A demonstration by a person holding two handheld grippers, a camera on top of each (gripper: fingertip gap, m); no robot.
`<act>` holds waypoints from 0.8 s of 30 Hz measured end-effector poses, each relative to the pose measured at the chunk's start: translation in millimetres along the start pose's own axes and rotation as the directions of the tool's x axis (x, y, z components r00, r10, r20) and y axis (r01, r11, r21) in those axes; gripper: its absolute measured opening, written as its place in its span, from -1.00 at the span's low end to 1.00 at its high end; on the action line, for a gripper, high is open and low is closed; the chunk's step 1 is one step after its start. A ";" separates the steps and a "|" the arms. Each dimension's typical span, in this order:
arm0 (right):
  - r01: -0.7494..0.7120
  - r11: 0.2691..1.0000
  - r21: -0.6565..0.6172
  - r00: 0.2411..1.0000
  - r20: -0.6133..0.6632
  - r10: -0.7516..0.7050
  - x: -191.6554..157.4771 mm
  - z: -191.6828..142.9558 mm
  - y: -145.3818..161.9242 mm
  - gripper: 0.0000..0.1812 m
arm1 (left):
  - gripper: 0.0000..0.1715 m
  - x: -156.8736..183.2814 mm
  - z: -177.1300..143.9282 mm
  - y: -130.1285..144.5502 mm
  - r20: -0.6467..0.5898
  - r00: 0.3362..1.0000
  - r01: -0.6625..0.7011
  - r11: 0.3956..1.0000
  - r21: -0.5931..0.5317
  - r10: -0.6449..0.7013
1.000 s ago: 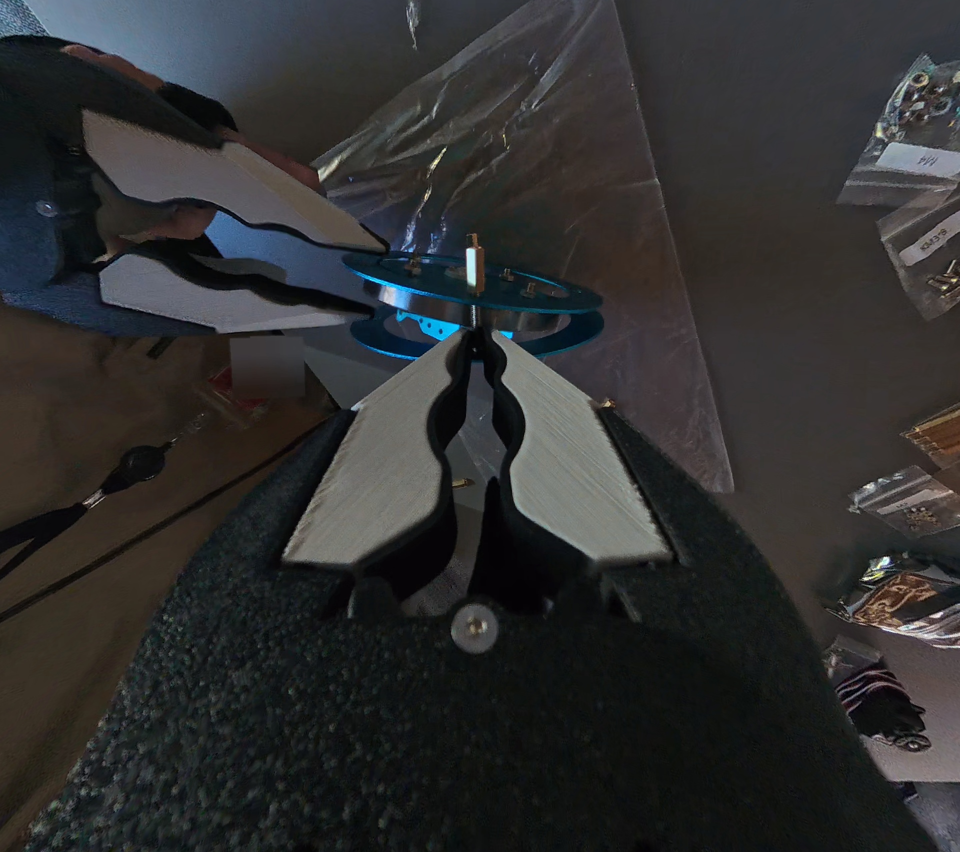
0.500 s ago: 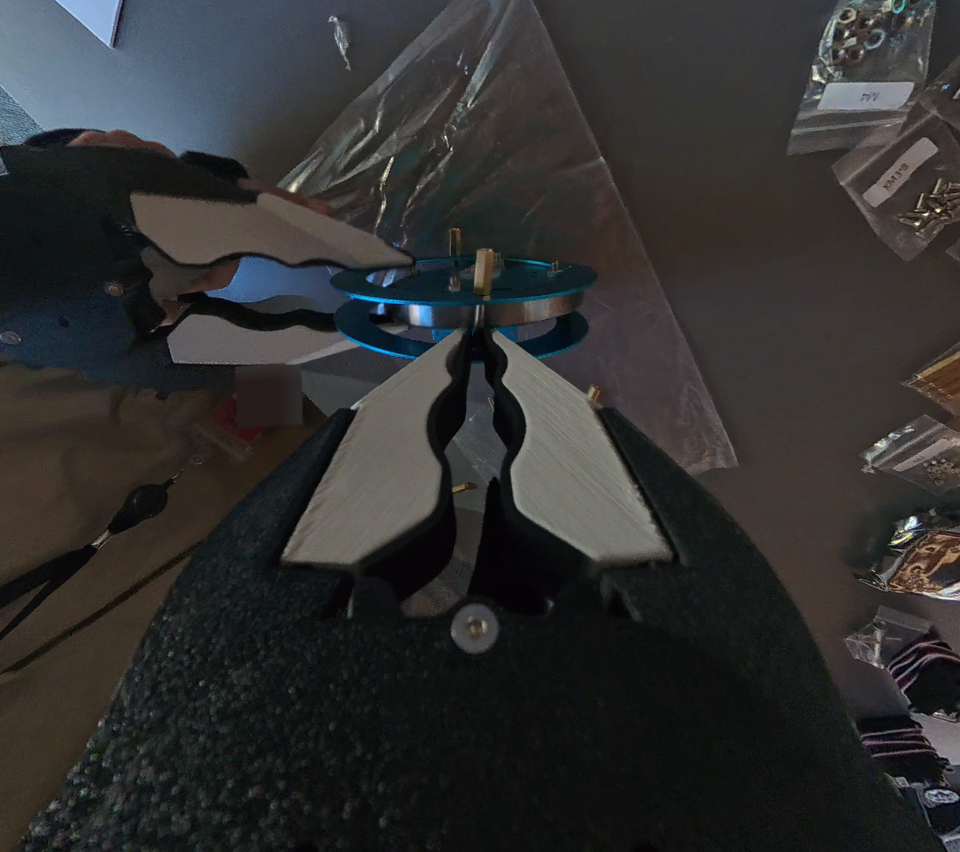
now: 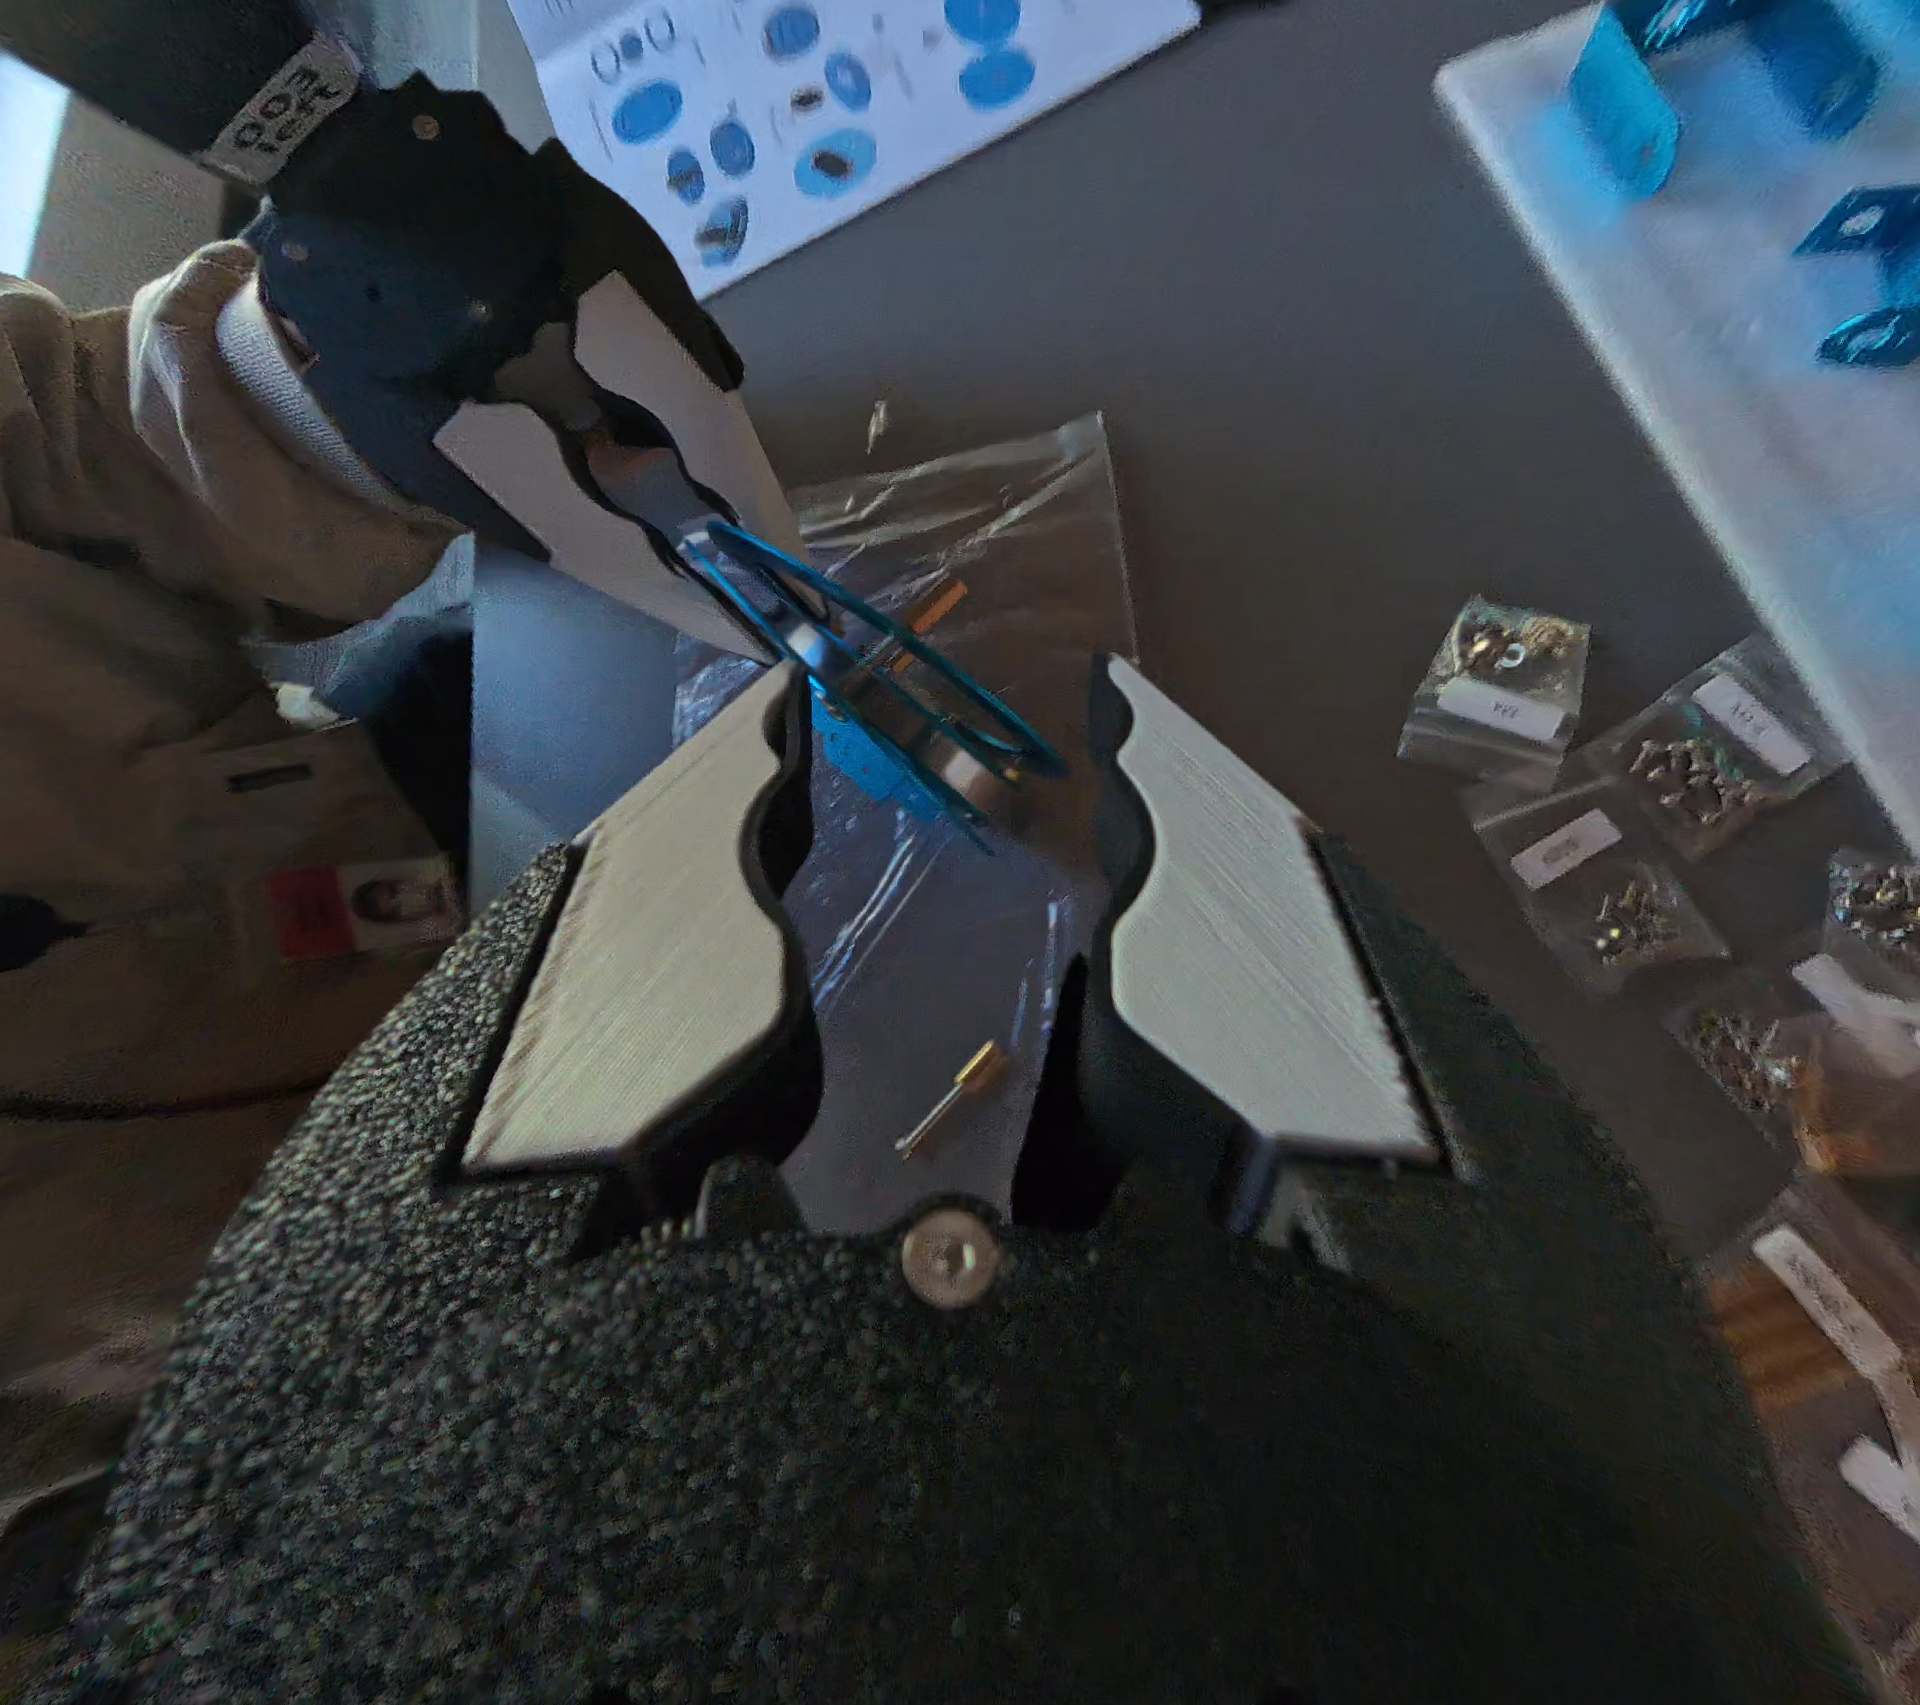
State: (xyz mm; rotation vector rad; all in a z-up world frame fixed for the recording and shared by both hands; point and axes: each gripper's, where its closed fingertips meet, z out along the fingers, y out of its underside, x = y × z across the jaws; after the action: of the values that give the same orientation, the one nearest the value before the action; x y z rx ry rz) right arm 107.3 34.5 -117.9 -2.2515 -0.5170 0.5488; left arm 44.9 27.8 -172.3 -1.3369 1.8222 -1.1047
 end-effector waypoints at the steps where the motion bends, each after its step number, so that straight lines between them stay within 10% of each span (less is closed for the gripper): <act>1: 0.024 0.998 0.057 0.999 0.023 -0.026 3.2 3.2 6.0 -0.40 | -0.87 -1.7 -0.7 0.2 -0.023 1.000 0.001 1.000 -0.008 -0.001; 7: 0.033 0.978 0.206 0.972 0.220 -0.079 2.2 44.5 38.8 -0.26 | -0.87 -11.0 -2.2 -0.6 -0.230 0.972 0.038 0.999 -0.016 -0.041; 10: 0.014 0.971 0.238 0.944 0.318 -0.092 -4.9 48.1 33.3 -0.51 | -0.87 -22.5 -1.5 -0.7 -0.302 0.948 0.102 0.995 0.001 -0.097; 24: -0.067 0.985 0.161 0.970 0.241 0.026 18.9 56.3 43.2 -0.62 | -0.82 -51.2 5.8 7.8 -0.402 0.893 0.209 0.977 -0.033 -0.204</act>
State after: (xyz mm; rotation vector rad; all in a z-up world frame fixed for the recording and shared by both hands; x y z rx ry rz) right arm 101.7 48.9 -189.7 -2.0534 -0.5170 0.8618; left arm 61.7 76.3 -181.7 -1.3977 1.9847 -1.6026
